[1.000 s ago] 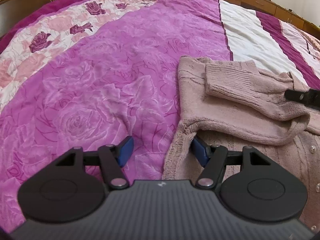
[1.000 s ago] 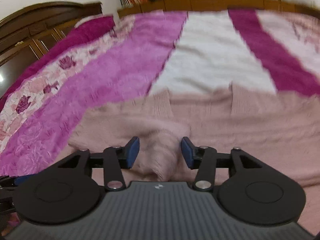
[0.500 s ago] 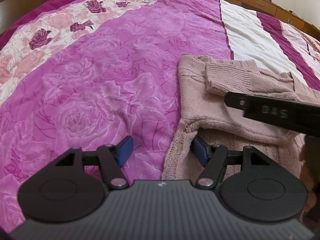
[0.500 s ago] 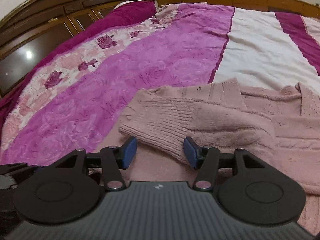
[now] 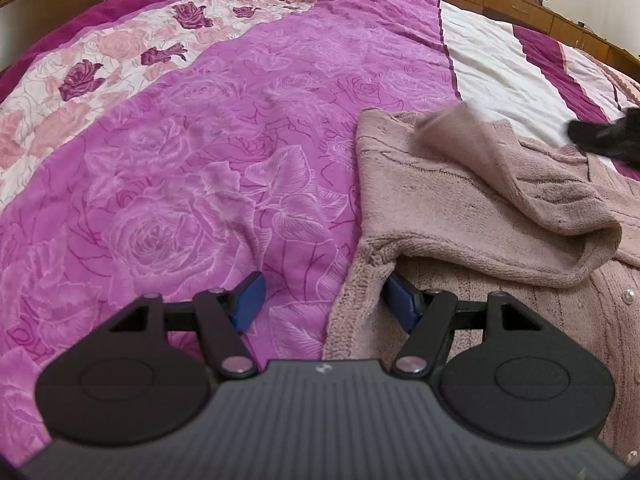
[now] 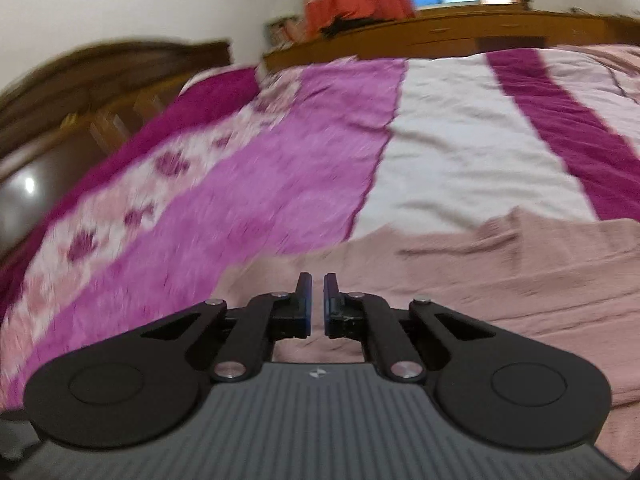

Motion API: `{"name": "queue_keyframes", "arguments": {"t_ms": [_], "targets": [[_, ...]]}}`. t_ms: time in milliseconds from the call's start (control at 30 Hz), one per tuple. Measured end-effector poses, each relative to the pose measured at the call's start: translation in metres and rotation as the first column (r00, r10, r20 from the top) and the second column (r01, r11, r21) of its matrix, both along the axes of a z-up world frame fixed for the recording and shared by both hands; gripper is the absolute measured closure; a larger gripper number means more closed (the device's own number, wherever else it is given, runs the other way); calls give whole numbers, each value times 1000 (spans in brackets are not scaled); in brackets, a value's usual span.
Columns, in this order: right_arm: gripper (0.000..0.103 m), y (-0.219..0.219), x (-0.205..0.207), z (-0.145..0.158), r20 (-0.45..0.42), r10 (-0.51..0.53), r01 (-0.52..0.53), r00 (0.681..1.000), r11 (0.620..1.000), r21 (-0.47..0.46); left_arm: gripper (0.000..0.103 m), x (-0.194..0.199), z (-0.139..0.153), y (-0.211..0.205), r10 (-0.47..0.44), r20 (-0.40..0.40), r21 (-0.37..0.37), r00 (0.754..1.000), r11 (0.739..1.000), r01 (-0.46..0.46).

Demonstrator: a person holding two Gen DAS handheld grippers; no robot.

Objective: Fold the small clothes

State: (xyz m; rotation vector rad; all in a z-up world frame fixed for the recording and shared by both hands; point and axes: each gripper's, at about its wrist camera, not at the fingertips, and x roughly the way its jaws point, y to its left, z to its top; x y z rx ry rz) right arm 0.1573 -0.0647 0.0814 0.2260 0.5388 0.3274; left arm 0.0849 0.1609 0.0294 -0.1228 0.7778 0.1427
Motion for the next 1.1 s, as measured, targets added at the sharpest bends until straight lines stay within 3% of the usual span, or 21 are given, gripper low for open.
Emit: {"name": "queue_keyframes", "arguments": {"t_ms": [100, 267, 367, 533, 800, 900, 967, 1000, 1100], "targets": [[98, -35, -4, 10, 5, -50, 50, 999, 998, 37, 35, 0, 0, -1, 3, 1, 1, 1000, 1000, -3], [96, -52, 0, 11, -73, 23, -20, 997, 999, 45, 35, 0, -1, -4, 6, 2, 15, 1000, 1000, -6], [91, -33, -3, 5, -86, 64, -65, 994, 998, -7, 35, 1, 0, -4, 9, 0, 15, 1000, 1000, -9], [54, 11, -5, -13, -110, 129, -136, 986, 989, -56, 35, 1, 0, -3, 6, -1, 12, 1000, 1000, -6], [50, 65, -2, -37, -108, 174, -192, 979, 962, -194, 34, 1, -1, -3, 5, 2, 18, 1000, 1000, -5], [53, 77, 2, -46, -84, 159, -176, 984, 948, -264, 33, 1, -1, -4, 5, 2, 20, 1000, 1000, -5], [74, 78, 4, -48, -72, 128, -143, 989, 951, -273, 33, 1, -1, -4, 3, 3, 24, 1000, 1000, -3], [92, 76, 6, -47, -69, 100, -116, 993, 954, -275, 33, 1, -1, -4, 2, 4, 24, 1000, 1000, -2], [96, 58, 7, -39, -52, 57, -67, 997, 976, -206, 33, 1, -1, -4, 2, 3, 24, 1000, 1000, -2]]}}
